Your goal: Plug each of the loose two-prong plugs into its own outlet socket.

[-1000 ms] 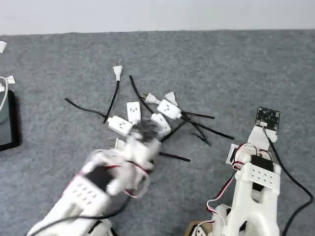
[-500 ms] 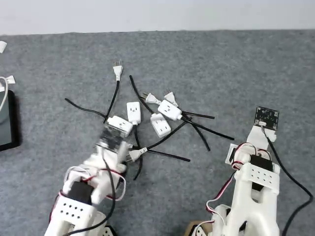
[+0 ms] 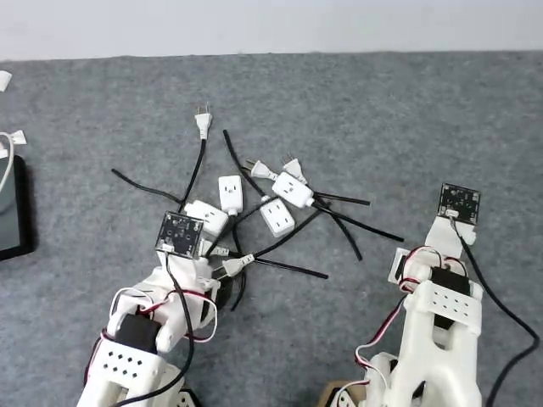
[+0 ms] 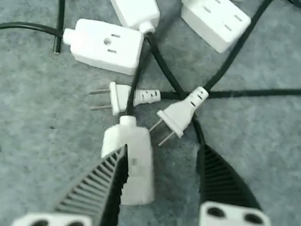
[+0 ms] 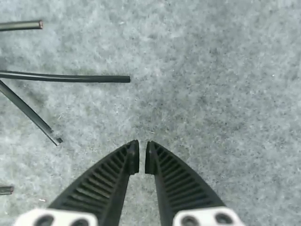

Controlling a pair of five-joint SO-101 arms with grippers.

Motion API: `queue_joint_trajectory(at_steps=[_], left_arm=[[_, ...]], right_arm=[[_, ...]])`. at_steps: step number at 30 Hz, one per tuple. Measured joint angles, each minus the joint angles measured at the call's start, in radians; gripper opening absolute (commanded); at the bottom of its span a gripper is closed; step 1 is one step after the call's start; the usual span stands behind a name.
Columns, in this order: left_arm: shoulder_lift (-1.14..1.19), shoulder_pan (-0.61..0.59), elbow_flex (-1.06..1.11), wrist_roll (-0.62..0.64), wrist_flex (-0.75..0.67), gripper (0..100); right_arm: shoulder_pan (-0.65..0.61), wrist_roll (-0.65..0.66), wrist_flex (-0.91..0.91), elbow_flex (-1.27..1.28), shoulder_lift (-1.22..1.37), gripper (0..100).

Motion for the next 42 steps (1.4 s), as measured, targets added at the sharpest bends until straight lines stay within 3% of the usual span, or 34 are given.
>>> queue_joint_trajectory(at_steps=[4, 13, 20, 26, 31, 42], left_arm=[[0.000, -0.008, 0.000, 0.006, 0.000, 22], [0.000, -0.077, -0.026, 0.000, -0.006, 7], [0.000, -0.083, -0.026, -0.049, -0.012, 18], [0.017, -0.086, -0.026, -0.046, -0.012, 19], [0.190, -0.086, -0.034, -0.043, -0.034, 18], [0.736, -0.089, -0.344, -0.043, -0.071, 18]], right_arm=[[0.000, 0.008, 0.000, 0.000, 0.000, 4.4], [-0.002, 0.012, 0.000, 0.000, 0.000, 4.4], [-0.002, 0.012, 0.000, 0.000, 0.000, 4.4], [-0.002, 0.012, 0.000, 0.000, 0.000, 4.4], [-0.002, 0.015, 0.000, 0.000, 0.000, 4.4], [-0.002, 0.017, 0.000, 0.000, 0.000, 4.4]])
